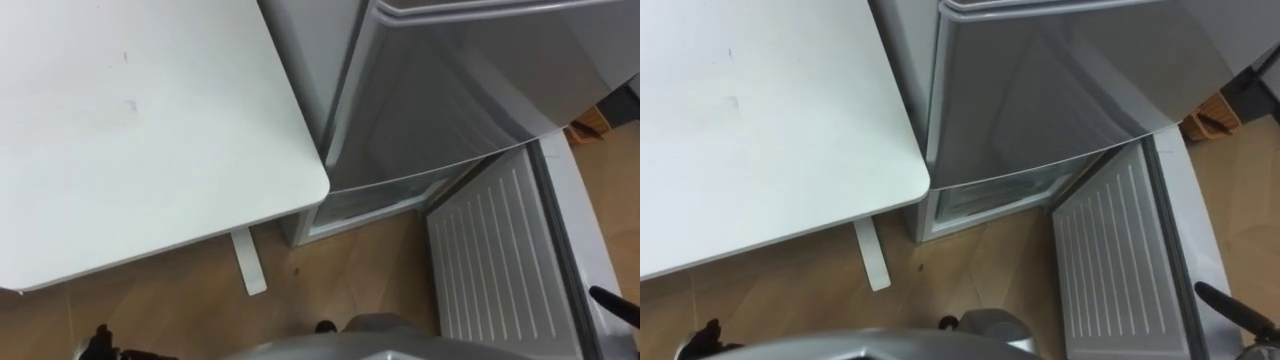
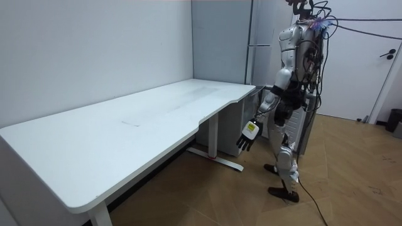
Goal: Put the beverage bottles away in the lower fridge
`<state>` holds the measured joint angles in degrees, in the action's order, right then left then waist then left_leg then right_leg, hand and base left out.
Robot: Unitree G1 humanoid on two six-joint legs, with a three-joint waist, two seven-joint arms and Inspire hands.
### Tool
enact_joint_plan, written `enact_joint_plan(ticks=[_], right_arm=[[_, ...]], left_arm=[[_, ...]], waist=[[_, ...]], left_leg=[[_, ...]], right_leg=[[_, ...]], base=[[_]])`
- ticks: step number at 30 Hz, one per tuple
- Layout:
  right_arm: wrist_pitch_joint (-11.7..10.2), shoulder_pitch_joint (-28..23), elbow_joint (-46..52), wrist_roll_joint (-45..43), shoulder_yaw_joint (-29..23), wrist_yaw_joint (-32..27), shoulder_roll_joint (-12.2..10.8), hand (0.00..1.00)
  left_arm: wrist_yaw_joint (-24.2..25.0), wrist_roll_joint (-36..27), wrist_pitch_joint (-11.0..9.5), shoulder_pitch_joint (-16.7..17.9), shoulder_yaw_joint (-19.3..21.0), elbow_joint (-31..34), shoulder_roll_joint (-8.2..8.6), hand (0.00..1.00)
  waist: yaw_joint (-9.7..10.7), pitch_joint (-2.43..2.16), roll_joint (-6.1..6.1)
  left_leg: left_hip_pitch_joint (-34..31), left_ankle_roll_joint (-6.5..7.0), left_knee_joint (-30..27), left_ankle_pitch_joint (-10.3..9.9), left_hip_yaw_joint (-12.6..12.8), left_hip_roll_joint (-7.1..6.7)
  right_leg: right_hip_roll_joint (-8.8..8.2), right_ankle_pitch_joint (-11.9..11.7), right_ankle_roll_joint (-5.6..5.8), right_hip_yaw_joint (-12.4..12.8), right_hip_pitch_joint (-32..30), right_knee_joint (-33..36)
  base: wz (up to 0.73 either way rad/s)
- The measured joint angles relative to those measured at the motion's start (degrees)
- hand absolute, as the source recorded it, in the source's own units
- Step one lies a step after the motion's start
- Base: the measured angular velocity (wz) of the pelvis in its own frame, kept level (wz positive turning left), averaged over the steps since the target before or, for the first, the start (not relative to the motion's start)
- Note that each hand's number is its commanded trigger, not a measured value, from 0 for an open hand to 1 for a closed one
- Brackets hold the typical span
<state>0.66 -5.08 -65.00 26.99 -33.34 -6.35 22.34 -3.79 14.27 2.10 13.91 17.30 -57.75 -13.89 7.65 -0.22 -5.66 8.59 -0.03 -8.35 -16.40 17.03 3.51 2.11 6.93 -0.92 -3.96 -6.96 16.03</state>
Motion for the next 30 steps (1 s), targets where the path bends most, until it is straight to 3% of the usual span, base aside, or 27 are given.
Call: enact_joint_plan(ticks=[9,12,15,17,22,23,25,30], right_arm=[[-1.0,-0.1,0.3,0.0,1.2,1.6,-1.4,0.00],[-1.2,-0.5,2.8,-0.3,5.7,2.0,-2.2,0.00],[-1.8,-2.6,11.4,-2.5,13.0,2.0,-4.6,0.00],[-1.9,-5.3,23.0,-4.1,18.9,2.5,-7.4,0.00],[-1.9,-8.0,35.2,-4.5,28.3,3.0,-11.3,0.00],[-2.1,-8.0,36.8,-4.5,28.7,1.9,-11.4,0.00],[-2.6,-8.0,37.9,-3.9,29.4,1.9,-11.4,0.00],[-2.7,-7.6,39.6,-2.5,32.5,3.5,-11.6,0.00]], left_arm=[[0.5,0.0,0.0,-0.6,-0.4,-0.3,0.04,0.00],[0.5,-0.1,0.0,-1.0,-2.7,-0.3,0.30,0.00],[0.4,-1.1,0.1,-2.4,-5.7,-1.1,1.11,0.00],[0.4,-1.2,0.1,-3.7,-8.5,-1.3,1.88,0.00],[-0.4,-1.5,0.1,-5.1,-14.7,-1.6,3.25,0.00],[-0.8,-1.5,0.1,-5.6,-15.6,-1.9,4.67,0.00],[-1.2,-1.5,-0.2,-6.0,-16.4,-1.9,5.09,0.00],[-3.5,-1.5,-0.2,-6.0,-16.5,-1.9,5.02,0.00]], waist=[[-0.3,-0.02,0.06],[-1.7,0.01,0.42],[-3.1,0.12,0.70],[-3.7,0.14,0.75],[-5.3,0.20,1.90],[-5.8,0.44,3.06],[-6.0,0.40,3.91],[-6.4,0.23,3.55]], left_leg=[[0.0,0.00,-0.2,0.0,0.1,0.12],[0.0,0.00,-0.3,0.0,0.4,0.14],[-0.2,0.01,-0.6,0.0,1.5,0.59],[-1.1,-0.01,-1.1,0.0,1.7,0.95],[-1.3,-0.58,-0.6,0.4,1.9,1.09],[-1.5,-0.36,-0.5,0.5,1.8,1.02],[-1.9,-0.03,-0.4,0.5,2.0,0.62],[-2.2,-0.38,-0.4,0.9,1.7,0.75]], right_leg=[[-0.01,-0.1,-0.02,-0.6,0.1,-0.4],[0.22,-0.7,-0.04,0.0,0.1,-1.0],[0.61,-1.7,-0.17,0.8,0.2,-1.9],[0.79,-2.6,-0.43,0.9,-0.3,-2.5],[1.57,-4.5,-1.20,1.1,0.0,-4.4],[1.52,-5.0,-0.87,2.0,-0.3,-4.4],[1.28,-5.2,-0.73,2.2,-0.9,-4.3],[1.57,-5.3,-1.04,2.0,-1.2,-4.2]], base=[[0.00],[-0.12],[-0.19],[-0.09],[-0.09],[-0.14],[-0.16],[-0.01]])
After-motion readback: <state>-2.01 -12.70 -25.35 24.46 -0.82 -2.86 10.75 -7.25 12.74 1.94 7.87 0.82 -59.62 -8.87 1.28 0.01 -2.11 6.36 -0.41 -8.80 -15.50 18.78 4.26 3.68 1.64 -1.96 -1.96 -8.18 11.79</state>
